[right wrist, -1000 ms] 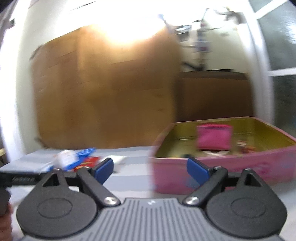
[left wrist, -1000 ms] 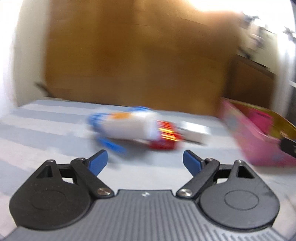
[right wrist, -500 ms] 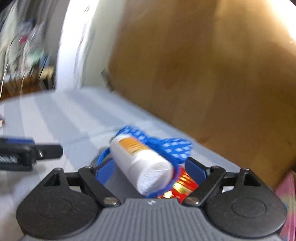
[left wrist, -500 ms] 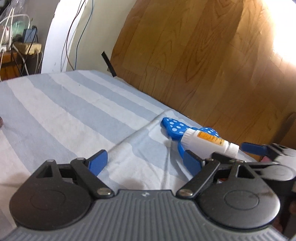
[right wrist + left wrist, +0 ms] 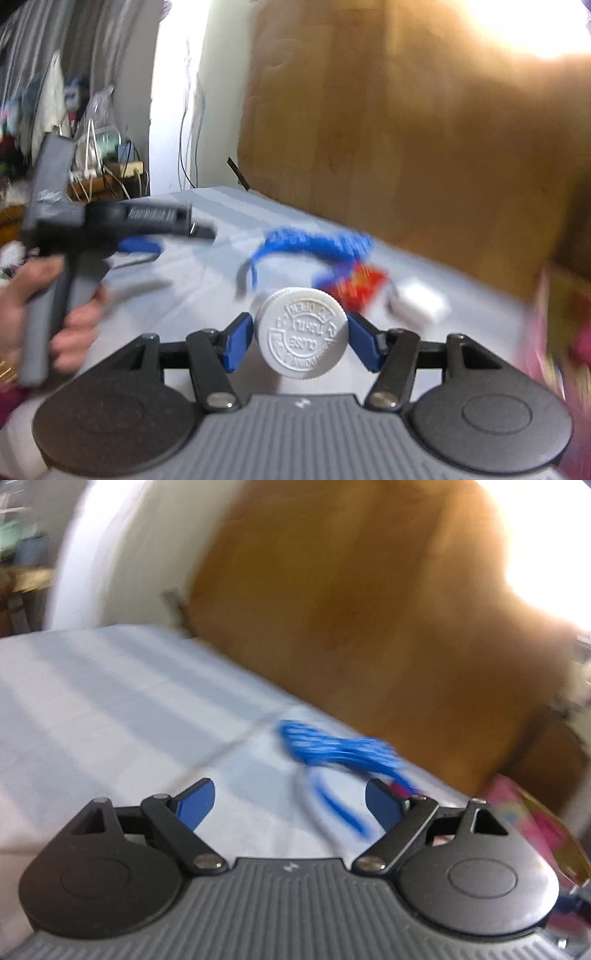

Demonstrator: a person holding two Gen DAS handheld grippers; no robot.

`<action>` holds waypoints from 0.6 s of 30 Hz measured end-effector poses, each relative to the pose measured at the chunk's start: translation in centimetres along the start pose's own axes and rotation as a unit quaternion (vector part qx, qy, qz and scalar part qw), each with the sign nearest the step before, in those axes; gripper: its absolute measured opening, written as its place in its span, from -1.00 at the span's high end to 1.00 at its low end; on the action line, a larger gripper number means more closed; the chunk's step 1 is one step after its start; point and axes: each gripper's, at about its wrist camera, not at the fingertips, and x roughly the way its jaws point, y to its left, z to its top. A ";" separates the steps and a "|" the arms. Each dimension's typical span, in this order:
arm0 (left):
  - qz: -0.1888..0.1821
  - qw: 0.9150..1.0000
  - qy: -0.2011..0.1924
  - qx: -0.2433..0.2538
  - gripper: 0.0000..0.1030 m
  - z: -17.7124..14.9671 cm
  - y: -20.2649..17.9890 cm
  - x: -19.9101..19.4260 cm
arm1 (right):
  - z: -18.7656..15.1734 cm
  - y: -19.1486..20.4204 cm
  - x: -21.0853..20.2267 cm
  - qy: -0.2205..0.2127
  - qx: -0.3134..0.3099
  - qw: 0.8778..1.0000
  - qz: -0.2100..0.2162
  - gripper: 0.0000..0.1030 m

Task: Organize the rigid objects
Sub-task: 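Grasp the white pill bottle with the right gripper, then carry the pill bottle into the pink tin and open the right gripper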

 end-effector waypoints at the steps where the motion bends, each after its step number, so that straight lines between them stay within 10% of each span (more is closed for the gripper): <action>1: -0.028 0.999 0.008 0.016 -0.81 -0.2 -0.8 0.0 | -1.2 -0.8 -1.3 0.007 0.022 1.000 0.001 -0.10; 8: -0.216 0.968 0.108 0.072 -0.82 -3.4 -8.1 -0.3 | -7.4 -5.3 -7.0 0.012 0.110 0.990 -0.088 -0.41; 18: -0.264 0.939 0.204 0.076 -0.83 -6.7 -14.5 1.7 | -7.4 -5.7 -6.2 0.020 0.089 0.991 -0.099 -0.57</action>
